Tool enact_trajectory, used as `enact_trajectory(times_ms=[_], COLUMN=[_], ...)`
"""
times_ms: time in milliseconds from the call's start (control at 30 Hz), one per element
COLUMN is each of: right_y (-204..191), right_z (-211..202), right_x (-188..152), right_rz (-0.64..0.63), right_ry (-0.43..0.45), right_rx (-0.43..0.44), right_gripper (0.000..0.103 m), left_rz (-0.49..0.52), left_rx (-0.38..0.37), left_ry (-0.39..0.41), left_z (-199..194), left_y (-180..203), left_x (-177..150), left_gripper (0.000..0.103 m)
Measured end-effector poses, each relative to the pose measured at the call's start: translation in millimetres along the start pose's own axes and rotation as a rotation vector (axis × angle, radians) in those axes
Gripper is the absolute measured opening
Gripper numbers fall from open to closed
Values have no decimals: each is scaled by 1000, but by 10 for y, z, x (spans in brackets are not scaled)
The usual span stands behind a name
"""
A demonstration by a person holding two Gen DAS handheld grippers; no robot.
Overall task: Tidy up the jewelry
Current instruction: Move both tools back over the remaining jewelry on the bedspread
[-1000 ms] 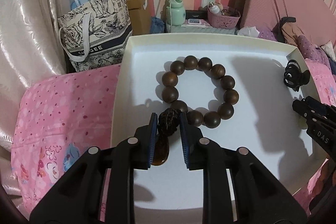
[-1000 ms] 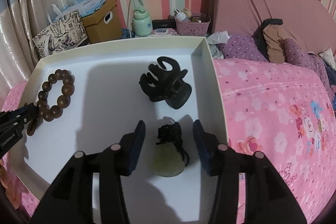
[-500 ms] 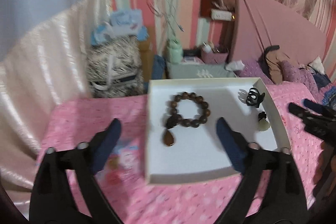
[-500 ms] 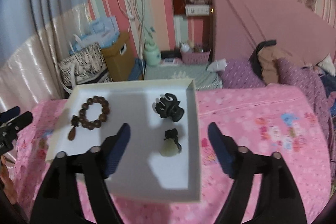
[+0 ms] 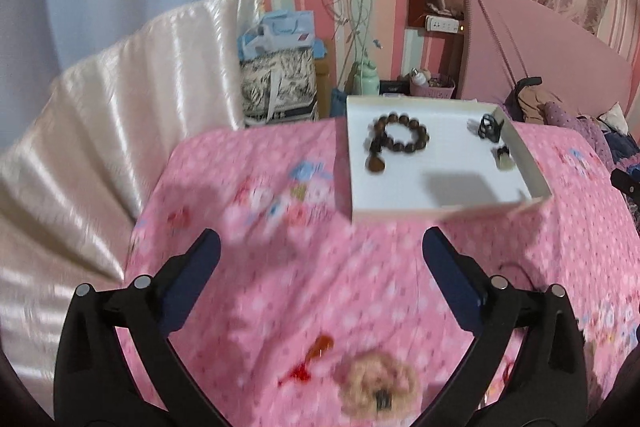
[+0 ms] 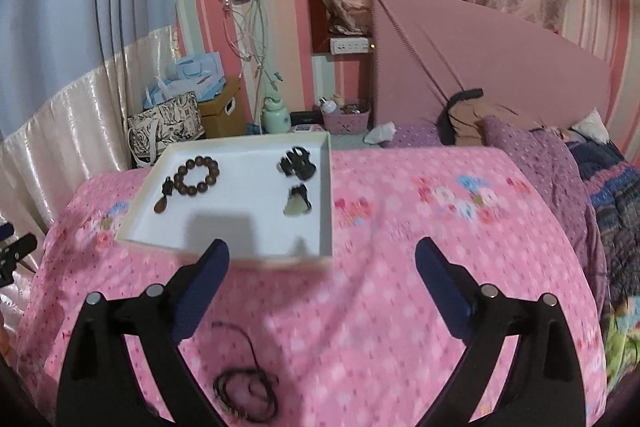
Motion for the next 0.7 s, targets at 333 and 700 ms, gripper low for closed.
enact_trajectory(times_ms=[333,700], right_y=[-29,-64], right_z=[-203,10], right_x=[-576,-1100], right_rz=[-21,7], right_ry=[-21,-80], right_rx=[-33,-23], right_gripper=[94,94], left_rz=[-17,-82], left_rx=[-36,-99], left_ry=[-35,-74], left_z=[-152,10], left_y=[89,83], left_x=[-603,-1023], left_gripper=[100,100])
Point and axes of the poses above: each gripper's, at about its wrist camera, not at the fingertips, and z roughly the way its jaws point, y to its right, x to its top, the point moved 7 cm from there along z, roughly the way its jaws point, and after that the axes turned 1 degree about z, right-handed, at the moved point
